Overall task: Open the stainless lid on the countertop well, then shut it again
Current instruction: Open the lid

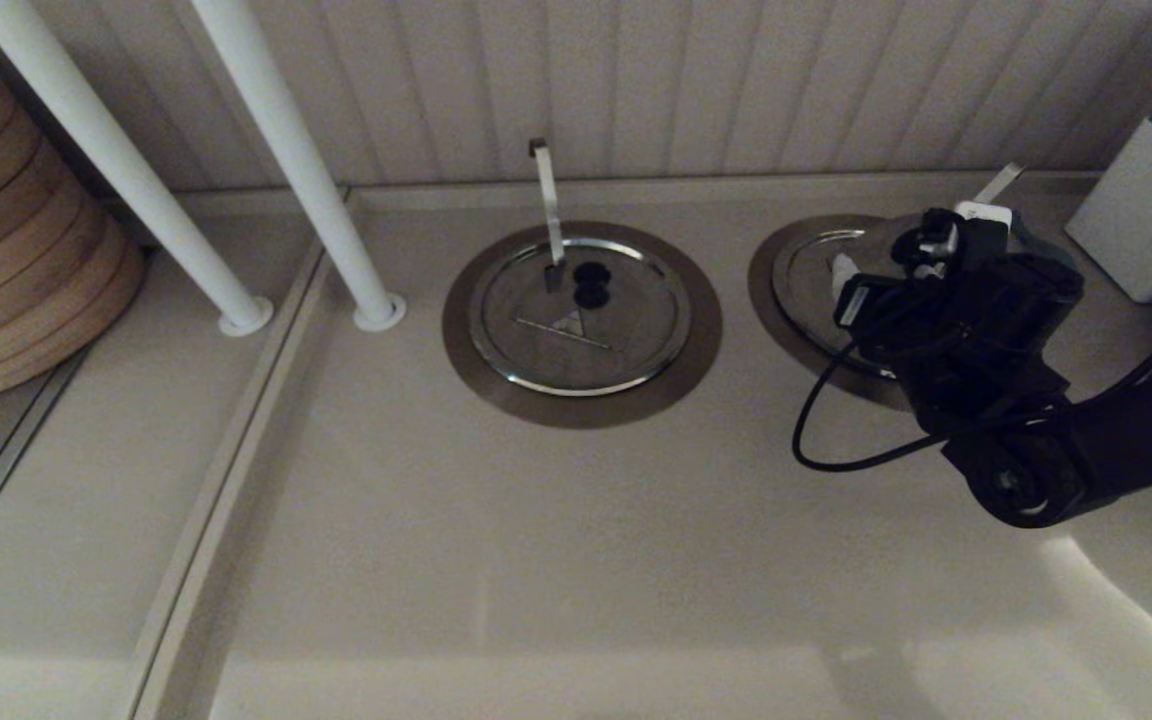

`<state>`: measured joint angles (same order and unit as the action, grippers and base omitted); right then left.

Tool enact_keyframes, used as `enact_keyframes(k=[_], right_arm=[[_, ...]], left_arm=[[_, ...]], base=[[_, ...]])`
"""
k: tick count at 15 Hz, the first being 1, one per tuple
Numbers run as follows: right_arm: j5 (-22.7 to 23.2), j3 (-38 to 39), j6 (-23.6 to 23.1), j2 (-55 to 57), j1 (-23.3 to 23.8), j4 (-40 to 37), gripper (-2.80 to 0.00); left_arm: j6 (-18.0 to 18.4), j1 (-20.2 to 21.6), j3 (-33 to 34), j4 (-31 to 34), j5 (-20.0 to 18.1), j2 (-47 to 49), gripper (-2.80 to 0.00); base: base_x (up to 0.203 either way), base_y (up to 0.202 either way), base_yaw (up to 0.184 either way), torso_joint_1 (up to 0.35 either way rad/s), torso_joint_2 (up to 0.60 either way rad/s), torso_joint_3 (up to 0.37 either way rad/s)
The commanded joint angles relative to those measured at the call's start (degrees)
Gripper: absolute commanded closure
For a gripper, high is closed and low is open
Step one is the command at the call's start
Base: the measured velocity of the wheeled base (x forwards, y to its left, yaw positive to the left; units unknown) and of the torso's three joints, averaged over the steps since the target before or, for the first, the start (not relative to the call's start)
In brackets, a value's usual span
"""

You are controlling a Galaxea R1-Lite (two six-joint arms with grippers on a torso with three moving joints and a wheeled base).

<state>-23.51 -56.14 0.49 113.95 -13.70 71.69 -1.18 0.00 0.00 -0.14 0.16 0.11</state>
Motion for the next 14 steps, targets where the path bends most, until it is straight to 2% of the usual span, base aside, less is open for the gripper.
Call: enact_keyframes(k=[1, 14], right_arm=[[-0.39, -0.02, -0.05, -0.04, -0.53, 0.64, -2.8], [-0.39, -0.02, -0.28, -0.48, -0.8, 0.64, -2.8]], left_arm=[[-0.05, 0.0, 0.0, -0.03, 0.02, -0.02, 0.0], [-0.05, 0.0, 0.0, -0.11, 0.02, -0.02, 0.0]], base=[[0.0, 0.0, 0.0, 0.0, 0.0, 0.0], [0.0, 0.0, 0.0, 0.0, 0.0, 0.0]])
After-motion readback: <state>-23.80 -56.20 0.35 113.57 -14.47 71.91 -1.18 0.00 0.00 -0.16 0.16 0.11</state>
